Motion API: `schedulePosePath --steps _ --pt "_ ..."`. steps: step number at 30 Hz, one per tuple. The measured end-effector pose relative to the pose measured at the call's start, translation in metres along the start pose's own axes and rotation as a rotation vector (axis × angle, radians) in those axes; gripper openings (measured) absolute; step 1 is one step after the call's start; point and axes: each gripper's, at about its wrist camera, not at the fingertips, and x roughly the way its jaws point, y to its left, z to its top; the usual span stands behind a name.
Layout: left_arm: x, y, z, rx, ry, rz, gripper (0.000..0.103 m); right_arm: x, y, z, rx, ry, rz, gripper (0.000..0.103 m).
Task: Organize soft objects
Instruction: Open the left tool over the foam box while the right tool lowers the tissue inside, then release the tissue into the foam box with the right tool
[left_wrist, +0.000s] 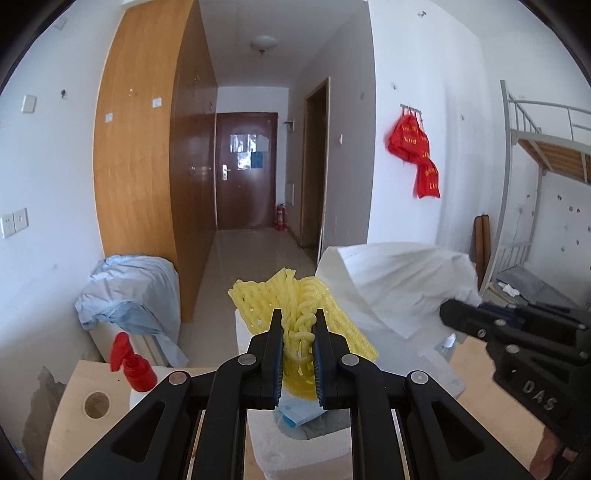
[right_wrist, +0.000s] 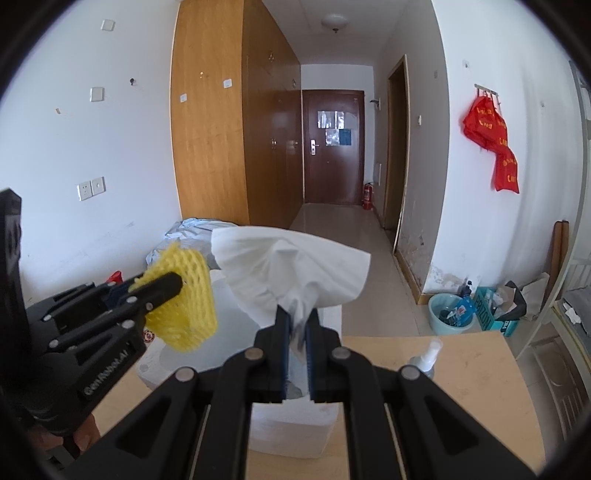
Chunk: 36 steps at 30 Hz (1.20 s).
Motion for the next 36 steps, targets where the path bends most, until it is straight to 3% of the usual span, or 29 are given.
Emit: schedulePosePath --steps 5,8,10,12,14,23,26,34,36 --pt "0.006 -0.003 0.001 0.006 0.023 -0.009 0.014 0.0 -0.002 0.003 0.006 -0.001 -0.005 0.01" --pt "0.006 -0.007 0.001 0.025 0.019 -0.017 0.022 0.0 -0.001 0.003 0.004 -0.001 -0.006 0.01" --pt "0.008 -0.008 0.0 0.031 0.025 -0.021 0.034 0.0 -0.002 0.003 0.006 -0.001 -0.006 0.01" --pt "0.009 -0.008 -0.002 0.035 0.035 -0.019 0.06 0.0 -0.002 0.003 0.008 -0.003 -0.007 0.01" --pt "0.008 -0.009 -0.003 0.039 0.027 -0.01 0.068 0.0 -0.002 0.003 0.009 -0.002 -0.008 0.01" --pt "-0.002 -0.001 -0.001 0.04 0.01 0.025 0.069 0.004 0.001 0.003 0.009 0.006 0.001 0.01" --pt "-0.005 0.003 0.0 0.034 0.002 0.042 0.077 0.007 0.001 0.002 0.005 0.013 0.011 0.01" --pt "-0.004 0.013 0.002 0.016 0.006 0.079 0.078 0.019 0.005 0.002 -0.002 0.036 0.033 0.01" --pt "-0.003 0.016 0.004 0.007 0.009 0.084 0.086 0.022 0.007 0.002 -0.003 0.041 0.043 0.01"
